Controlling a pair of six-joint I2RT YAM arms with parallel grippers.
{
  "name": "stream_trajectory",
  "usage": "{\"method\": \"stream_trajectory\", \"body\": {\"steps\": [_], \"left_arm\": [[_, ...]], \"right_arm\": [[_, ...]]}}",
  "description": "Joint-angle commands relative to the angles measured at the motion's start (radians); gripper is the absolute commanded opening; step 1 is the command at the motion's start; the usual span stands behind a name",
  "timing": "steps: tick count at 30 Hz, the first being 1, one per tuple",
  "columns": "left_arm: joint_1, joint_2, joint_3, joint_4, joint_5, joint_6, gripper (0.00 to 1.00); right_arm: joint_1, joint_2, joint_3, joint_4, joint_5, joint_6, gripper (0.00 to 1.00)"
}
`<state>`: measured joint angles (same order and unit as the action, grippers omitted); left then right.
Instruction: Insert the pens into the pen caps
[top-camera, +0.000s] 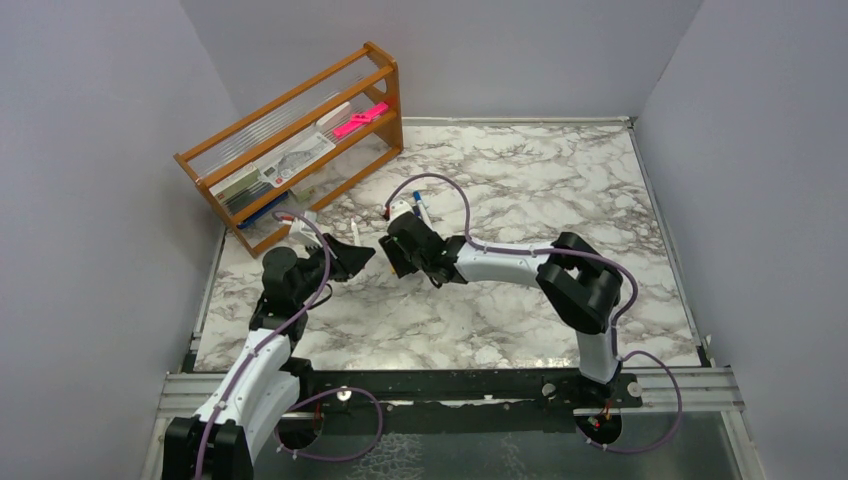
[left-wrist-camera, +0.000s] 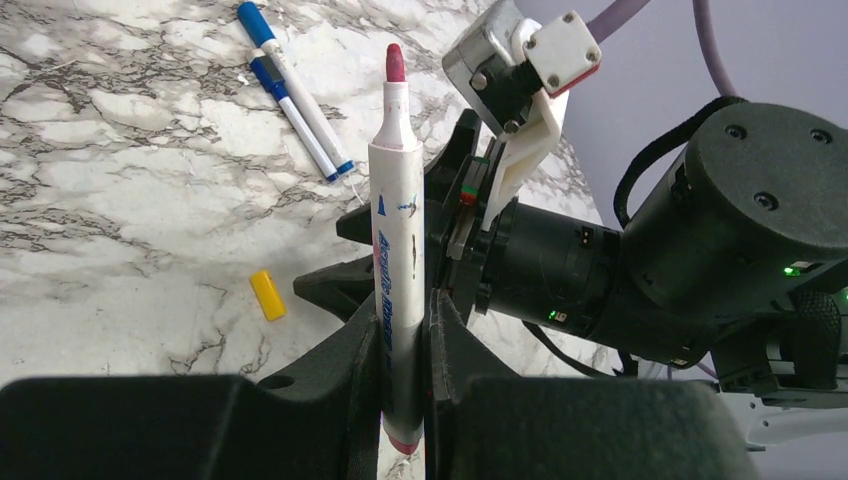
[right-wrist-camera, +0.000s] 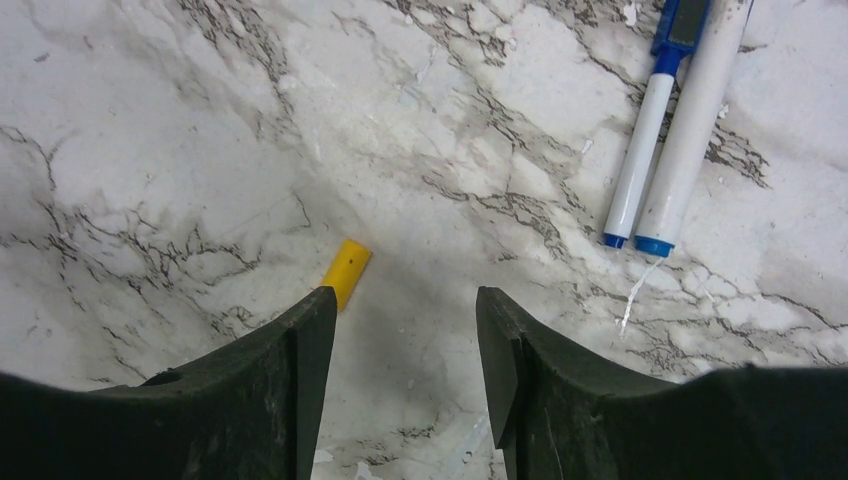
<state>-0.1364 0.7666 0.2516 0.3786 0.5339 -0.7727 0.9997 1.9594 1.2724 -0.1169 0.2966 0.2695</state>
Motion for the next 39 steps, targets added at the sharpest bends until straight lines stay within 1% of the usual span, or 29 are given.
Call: {"method": "stream_trajectory", "body": {"steps": [1,5,9,19,22,26,29,30,32,35,39], "left_arm": [[0.009,-0.036,-0.015,-0.005,-0.014,-0.009,0.0],[0.013,-0.066,0.002,-0.077,-0.054,0.002,0.0],[0.015,-0.077,0.022,-0.126,-0.066,0.019,0.0],[0.018,-0.07,0.012,-0.129,-0.064,0.026,0.0],[0.018,-0.072,0.011,-0.131,-0.063,0.028,0.0],[0.02,-0.068,0.01,-0.13,-0.063,0.03,0.0],[0.02,-0.066,0.008,-0.123,-0.06,0.027,0.0],[0.02,-0.066,0.008,-0.119,-0.056,0.024,0.0],[0.02,-0.066,0.006,-0.109,-0.044,0.016,0.0],[0.02,-0.06,-0.004,-0.081,-0.015,-0.005,0.0],[0.019,-0.069,-0.061,0.039,0.046,-0.112,0.0]], "right_arm": [[0.008,0.039,0.074,-0.023,-0.026,0.023,0.54],[0.016,0.072,0.097,-0.021,-0.033,0.028,0.52],[0.018,0.106,0.121,-0.034,-0.035,0.03,0.51],[0.019,0.156,0.135,-0.047,-0.037,0.048,0.42],[0.019,0.161,0.14,-0.052,-0.043,0.049,0.37],[0.02,0.157,0.136,-0.062,-0.047,0.051,0.26],[0.022,0.144,0.124,-0.059,-0.063,0.07,0.07],[0.022,0.137,0.117,-0.052,-0.07,0.079,0.02],[0.02,0.117,0.095,-0.031,-0.096,0.101,0.02],[0.017,0.045,0.047,0.017,-0.112,0.129,0.01],[-0.009,-0.099,-0.051,0.131,-0.147,0.187,0.01]]}}
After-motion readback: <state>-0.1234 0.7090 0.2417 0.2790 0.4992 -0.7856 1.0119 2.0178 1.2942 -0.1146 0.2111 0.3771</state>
